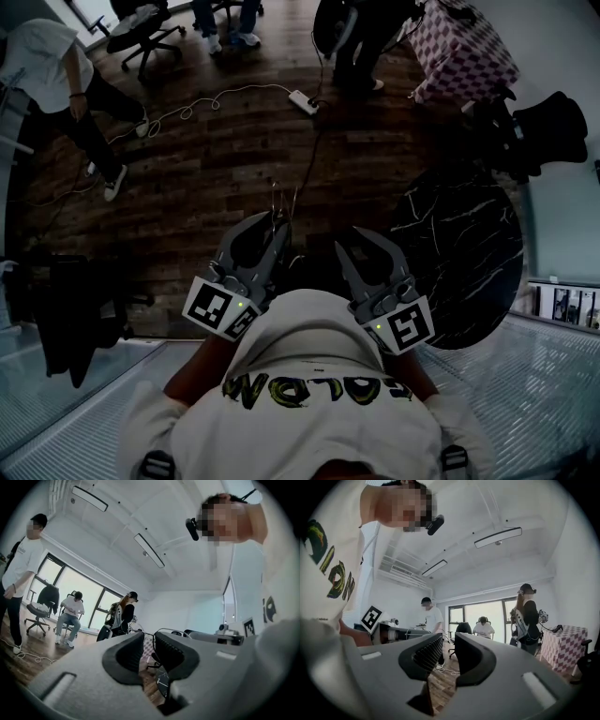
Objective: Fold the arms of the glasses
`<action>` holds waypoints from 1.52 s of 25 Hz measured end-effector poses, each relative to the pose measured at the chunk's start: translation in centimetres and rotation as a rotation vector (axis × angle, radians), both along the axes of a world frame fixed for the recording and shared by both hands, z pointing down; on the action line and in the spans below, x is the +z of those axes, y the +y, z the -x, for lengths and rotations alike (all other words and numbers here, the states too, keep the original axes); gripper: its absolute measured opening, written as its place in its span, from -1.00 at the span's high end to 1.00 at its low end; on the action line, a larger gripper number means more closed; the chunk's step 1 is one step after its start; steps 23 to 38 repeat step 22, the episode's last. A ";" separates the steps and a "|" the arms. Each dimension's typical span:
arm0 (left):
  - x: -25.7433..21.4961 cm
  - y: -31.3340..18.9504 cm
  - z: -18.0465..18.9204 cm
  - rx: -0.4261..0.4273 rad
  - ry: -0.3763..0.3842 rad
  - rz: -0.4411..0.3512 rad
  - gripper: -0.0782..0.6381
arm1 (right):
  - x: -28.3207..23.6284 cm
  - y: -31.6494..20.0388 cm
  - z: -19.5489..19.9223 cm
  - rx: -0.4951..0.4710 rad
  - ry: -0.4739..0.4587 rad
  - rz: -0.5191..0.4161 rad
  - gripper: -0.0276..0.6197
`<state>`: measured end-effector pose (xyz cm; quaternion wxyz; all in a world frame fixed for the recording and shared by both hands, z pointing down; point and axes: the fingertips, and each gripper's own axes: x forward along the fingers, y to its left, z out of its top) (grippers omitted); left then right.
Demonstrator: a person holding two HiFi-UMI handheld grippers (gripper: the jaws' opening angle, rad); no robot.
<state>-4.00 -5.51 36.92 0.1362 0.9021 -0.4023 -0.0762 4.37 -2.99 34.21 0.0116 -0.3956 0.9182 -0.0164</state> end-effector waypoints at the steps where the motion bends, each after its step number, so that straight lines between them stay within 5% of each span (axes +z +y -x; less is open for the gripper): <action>1: 0.0 0.1 0.0 0.000 0.002 0.000 0.56 | 0.0 0.0 0.0 0.002 0.000 0.001 0.65; 38: 0.2 0.1 -0.6 0.013 0.000 0.002 0.56 | 1.6 -0.6 -0.6 0.030 0.046 0.008 0.72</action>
